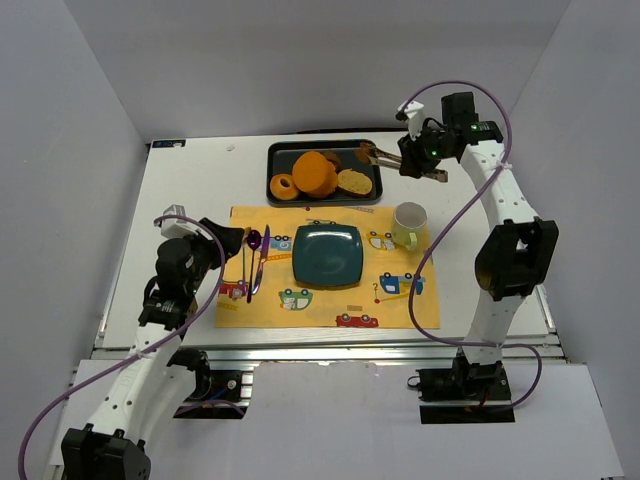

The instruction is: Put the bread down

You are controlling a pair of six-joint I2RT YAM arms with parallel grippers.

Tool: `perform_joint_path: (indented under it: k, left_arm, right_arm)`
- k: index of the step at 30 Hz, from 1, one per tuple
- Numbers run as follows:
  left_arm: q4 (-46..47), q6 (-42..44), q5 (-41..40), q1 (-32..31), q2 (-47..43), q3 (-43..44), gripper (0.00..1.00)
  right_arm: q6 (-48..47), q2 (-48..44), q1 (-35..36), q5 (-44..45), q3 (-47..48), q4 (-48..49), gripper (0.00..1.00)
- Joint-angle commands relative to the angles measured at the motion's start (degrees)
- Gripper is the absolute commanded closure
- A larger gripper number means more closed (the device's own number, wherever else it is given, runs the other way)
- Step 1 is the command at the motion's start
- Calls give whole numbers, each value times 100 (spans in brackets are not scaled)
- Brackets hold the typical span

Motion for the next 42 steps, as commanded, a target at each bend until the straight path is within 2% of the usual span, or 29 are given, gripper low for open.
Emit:
perform_joint_path:
  k: [1, 12, 29, 42]
  left_arm:
    - [-80, -38, -42, -2, -49, -31, 26]
    - [23, -21, -7, -2, 99, 13, 26]
    - [-13, -56, -42, -2, 18, -102, 26]
    - [48, -49, -24, -9, 108, -83, 26]
  right_arm:
    - [-591, -89, 141, 370, 170, -345, 57]
    - [-1477, 162, 761, 1289, -183, -570, 58]
    - [-1555, 686, 1039, 1915, -28, -343, 57]
    - [-1820, 722, 1301, 2479, -451, 131, 59]
